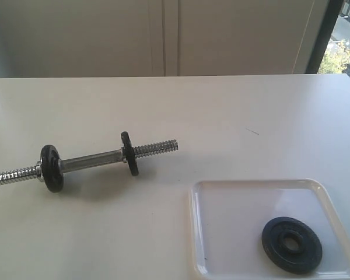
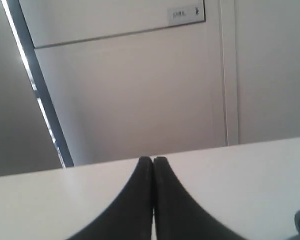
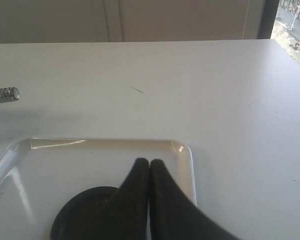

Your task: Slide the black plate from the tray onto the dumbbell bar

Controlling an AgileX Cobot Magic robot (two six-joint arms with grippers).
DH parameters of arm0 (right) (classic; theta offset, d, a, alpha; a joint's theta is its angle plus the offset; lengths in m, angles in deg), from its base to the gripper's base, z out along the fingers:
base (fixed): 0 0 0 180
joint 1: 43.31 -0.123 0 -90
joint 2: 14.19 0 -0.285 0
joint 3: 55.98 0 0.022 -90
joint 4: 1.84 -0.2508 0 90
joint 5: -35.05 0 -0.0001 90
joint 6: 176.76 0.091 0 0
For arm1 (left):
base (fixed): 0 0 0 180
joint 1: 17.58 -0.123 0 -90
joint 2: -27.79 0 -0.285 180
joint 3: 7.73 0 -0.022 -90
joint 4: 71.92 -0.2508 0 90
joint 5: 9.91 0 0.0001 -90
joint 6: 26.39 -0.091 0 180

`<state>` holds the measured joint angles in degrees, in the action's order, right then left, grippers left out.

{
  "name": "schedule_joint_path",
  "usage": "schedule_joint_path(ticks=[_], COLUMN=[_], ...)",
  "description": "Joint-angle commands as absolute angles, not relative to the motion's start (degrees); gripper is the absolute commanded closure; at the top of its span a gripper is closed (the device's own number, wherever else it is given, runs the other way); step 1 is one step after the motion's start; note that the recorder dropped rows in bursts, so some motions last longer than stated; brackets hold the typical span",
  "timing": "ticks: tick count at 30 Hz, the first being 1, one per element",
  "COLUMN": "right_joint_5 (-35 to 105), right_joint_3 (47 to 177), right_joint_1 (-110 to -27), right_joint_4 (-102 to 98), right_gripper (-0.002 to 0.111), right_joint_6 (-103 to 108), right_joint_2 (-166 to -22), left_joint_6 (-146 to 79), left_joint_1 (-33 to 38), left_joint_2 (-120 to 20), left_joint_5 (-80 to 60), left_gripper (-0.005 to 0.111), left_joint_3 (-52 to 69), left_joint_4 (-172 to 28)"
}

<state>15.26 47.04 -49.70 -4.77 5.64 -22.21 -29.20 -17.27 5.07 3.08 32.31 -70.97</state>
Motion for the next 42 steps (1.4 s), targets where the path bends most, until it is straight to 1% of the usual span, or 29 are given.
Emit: schedule_joint_path(ticks=[1, 8, 14, 18, 28, 30, 32, 36, 38, 39, 40, 42], right_joint_5=[15.5, 15.5, 15.5, 15.5, 15.5, 15.5, 15.5, 15.5, 15.5, 15.5, 15.5, 15.5], right_joint_3=[46.8, 46.8, 46.8, 46.8, 46.8, 46.8, 46.8, 46.8, 46.8, 46.8, 46.8, 46.8], right_joint_1=[-50.2, -50.2, -50.2, -50.2, -50.2, -50.2, -50.2, -50.2, -50.2, -50.2, -50.2, -50.2], right_joint_4=[-4.8, -4.8, -4.8, -4.8, -4.8, -4.8, -4.8, -4.8, -4.8, -4.8, -4.8, -4.8], right_gripper=[0.108, 0.108, 0.108, 0.108, 0.108, 0.108, 0.108, 0.108, 0.108, 0.108, 0.108, 0.108], right_joint_6=[5.2, 5.2, 5.2, 5.2, 5.2, 5.2, 5.2, 5.2, 5.2, 5.2, 5.2, 5.2], right_joint_2=[-22.0, -22.0, -22.0, -22.0, -22.0, -22.0, -22.0, -22.0, -22.0, -22.0, -22.0, -22.0], left_joint_6=[-30.6, -35.6, -38.7, -39.6, -45.4, -49.2, -54.8, -71.3, -73.1, -73.1, -73.7, -78.0], left_joint_1=[-16.9, -16.8, -13.2, -10.1, 2.1, 6.4, 8.4, 9.5, 9.5, 9.5, 9.5, 9.5], left_joint_2=[-3.3, -14.9, -23.2, -29.3, -50.3, -59.6, -65.4, -72.1, -73.9, -74.5, -74.9, -75.7], left_joint_5=[1.9, 6.3, 6.5, 9.8, 28.3, 33.2, 33.1, 26.5, 24.7, 23.4, 22.5, 22.7], left_gripper=[0.107, 0.107, 0.107, 0.107, 0.107, 0.107, 0.107, 0.107, 0.107, 0.104, 0.099, 0.075], left_joint_3=[34.3, 34.3, 33.9, 30.7, 12.8, 5.8, 2.2, 1.7, 1.7, 1.7, 1.7, 1.7], left_joint_4=[-70.3, -70.8, -70.9, -70.9, -70.3, -70.2, -70.2, -69.9, -69.9, -69.9, -69.9, -69.9])
